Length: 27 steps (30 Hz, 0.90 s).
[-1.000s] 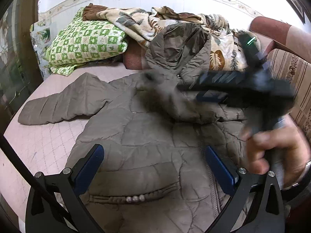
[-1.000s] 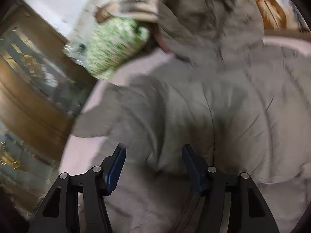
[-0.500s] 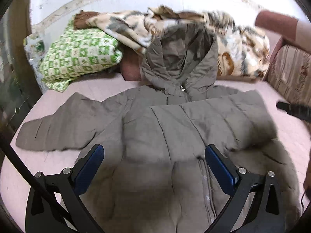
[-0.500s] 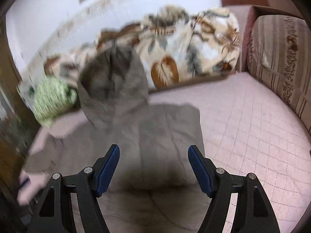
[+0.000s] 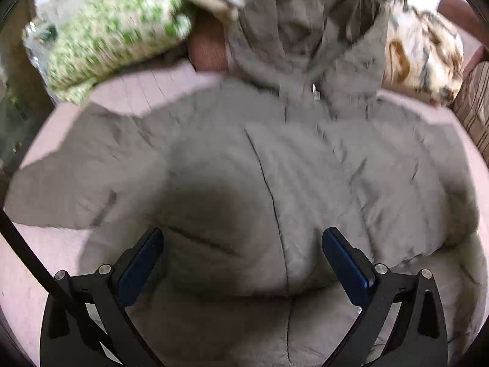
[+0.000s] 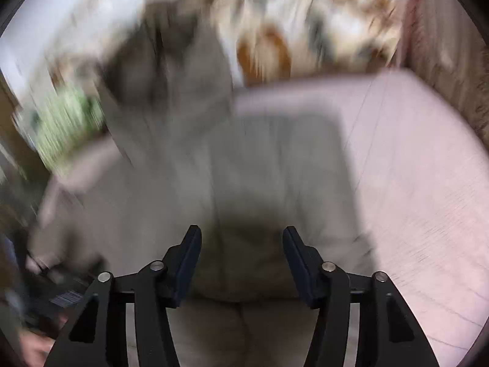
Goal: Fold large clothes
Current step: 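Lift the sleeve with the right tool and fold it across the jacket body, then release the sleeve and move the left tool to the other sleeve cuff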
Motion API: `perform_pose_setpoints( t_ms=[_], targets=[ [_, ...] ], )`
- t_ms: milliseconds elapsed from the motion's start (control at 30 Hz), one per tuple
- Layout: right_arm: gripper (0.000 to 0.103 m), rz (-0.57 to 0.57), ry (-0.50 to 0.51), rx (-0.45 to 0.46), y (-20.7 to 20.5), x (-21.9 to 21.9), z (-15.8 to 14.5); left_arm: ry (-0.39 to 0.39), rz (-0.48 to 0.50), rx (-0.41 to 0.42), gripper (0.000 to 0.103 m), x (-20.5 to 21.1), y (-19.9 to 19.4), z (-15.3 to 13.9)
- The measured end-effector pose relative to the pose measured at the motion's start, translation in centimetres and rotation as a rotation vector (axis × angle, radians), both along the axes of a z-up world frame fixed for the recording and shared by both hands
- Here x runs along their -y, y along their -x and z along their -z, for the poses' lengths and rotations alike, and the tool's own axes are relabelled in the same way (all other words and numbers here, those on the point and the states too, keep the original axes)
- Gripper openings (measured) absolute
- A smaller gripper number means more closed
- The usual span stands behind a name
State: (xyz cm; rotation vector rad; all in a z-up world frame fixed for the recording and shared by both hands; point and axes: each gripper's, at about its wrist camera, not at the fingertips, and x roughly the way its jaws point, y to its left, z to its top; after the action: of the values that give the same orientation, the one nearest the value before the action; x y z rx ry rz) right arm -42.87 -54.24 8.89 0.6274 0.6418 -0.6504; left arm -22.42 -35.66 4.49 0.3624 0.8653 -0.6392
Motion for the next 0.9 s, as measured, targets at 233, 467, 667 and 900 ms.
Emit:
perform_pose_setpoints(
  t_ms=[233, 467, 667, 900],
  targets=[
    [0.076, 0.332, 0.518, 0.343, 18.5, -10.7, -21.7, 0.195, 0.034, 0.145, 0.103, -3.6, 3.3, -6.7],
    [0.085, 0.321, 0.457, 0.323, 22.3, -17.5, -20.2, 0.255, 0.077, 0.2, 0.103, -6.8, 6.9, -9.4],
    [0.085, 0.173, 0.479, 0.222, 18.4, -21.2, -19.0, 0.267, 0.096, 0.245, 0.103, -11.7, 9.9, -9.4],
    [0.085, -0.076, 0.324, 0.076, 10.6, -24.0, -10.2, 0.215, 0.057, 0.303, 0.103, -15.3, 10.0, -8.7]
  ],
)
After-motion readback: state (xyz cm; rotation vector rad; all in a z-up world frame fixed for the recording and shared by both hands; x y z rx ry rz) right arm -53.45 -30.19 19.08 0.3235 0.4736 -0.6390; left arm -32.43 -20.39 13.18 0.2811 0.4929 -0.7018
